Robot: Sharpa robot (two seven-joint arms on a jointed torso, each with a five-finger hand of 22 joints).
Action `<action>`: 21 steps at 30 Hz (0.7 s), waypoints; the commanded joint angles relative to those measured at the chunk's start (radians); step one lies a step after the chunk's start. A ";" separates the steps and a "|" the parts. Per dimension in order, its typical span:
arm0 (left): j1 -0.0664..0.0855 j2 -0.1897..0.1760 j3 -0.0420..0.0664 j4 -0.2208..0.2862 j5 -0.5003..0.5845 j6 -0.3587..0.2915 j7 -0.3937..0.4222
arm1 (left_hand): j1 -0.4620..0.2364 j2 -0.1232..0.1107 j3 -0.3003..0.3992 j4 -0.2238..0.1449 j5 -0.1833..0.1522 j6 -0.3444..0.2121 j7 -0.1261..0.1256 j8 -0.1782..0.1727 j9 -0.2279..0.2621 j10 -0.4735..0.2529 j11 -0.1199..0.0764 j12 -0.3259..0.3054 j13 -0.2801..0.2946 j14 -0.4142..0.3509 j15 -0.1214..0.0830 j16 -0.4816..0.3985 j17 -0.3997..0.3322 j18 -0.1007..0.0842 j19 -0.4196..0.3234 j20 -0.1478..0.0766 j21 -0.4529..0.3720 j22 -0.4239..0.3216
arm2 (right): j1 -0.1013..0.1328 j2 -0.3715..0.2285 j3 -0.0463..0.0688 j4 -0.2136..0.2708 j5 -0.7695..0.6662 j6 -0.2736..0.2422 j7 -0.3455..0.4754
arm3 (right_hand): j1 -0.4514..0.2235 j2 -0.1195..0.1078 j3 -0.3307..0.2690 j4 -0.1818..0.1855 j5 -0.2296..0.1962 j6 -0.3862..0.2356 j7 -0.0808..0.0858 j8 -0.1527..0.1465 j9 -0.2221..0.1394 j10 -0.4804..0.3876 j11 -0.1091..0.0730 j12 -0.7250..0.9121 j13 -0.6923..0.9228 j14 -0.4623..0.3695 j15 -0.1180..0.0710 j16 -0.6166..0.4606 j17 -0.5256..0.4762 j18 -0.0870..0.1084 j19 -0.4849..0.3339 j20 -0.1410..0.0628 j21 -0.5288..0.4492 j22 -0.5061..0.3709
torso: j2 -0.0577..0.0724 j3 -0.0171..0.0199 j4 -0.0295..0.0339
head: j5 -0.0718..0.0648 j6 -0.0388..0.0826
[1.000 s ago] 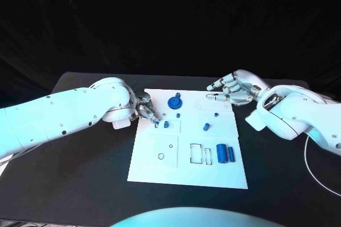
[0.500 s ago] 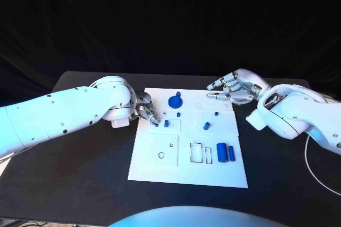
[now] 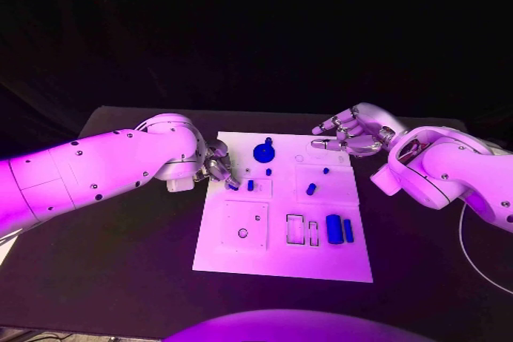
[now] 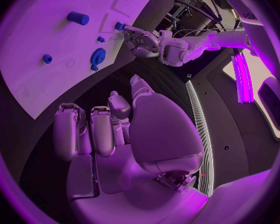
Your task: Assemble the parts on the task board
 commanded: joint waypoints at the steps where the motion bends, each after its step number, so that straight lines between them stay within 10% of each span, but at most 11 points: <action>1: -0.003 0.002 -0.003 0.001 0.008 0.016 -0.032 | -0.002 0.007 0.135 -0.129 0.006 0.008 -0.004 0.007 -0.001 0.010 0.000 -0.001 0.000 0.104 -0.006 0.003 0.263 0.003 0.054 -0.006 0.001 0.150 | -0.001 0.000 0.000 0.001 -0.005 0.011 0.006 | 0.001 0.008 -0.008 -0.002 0.006 0.005 0.000 -0.001 0.001 -0.004 -0.004 -0.001 -0.001 0.050 -0.005 -0.004 0.006 0.017 -0.006 -0.003 -0.005 -0.003 | 0.001 -0.0001 0.0006 | 0.000 0.000; 21: -0.003 0.041 -0.012 -0.025 0.040 0.043 -0.074 | -0.096 0.013 0.122 -0.105 -0.003 0.047 -0.020 0.014 -0.019 0.033 -0.011 0.022 0.023 0.104 -0.013 0.003 0.263 0.002 0.056 -0.010 0.006 0.157 | -0.001 0.000 0.000 0.004 -0.005 0.013 0.005 | 0.001 0.008 -0.008 -0.002 0.006 0.005 0.000 -0.001 0.001 -0.004 -0.004 -0.001 -0.001 0.050 -0.005 -0.004 0.006 0.017 -0.006 -0.003 -0.005 -0.003 | 0.000 0.0004 -0.0005 | -0.001 -0.005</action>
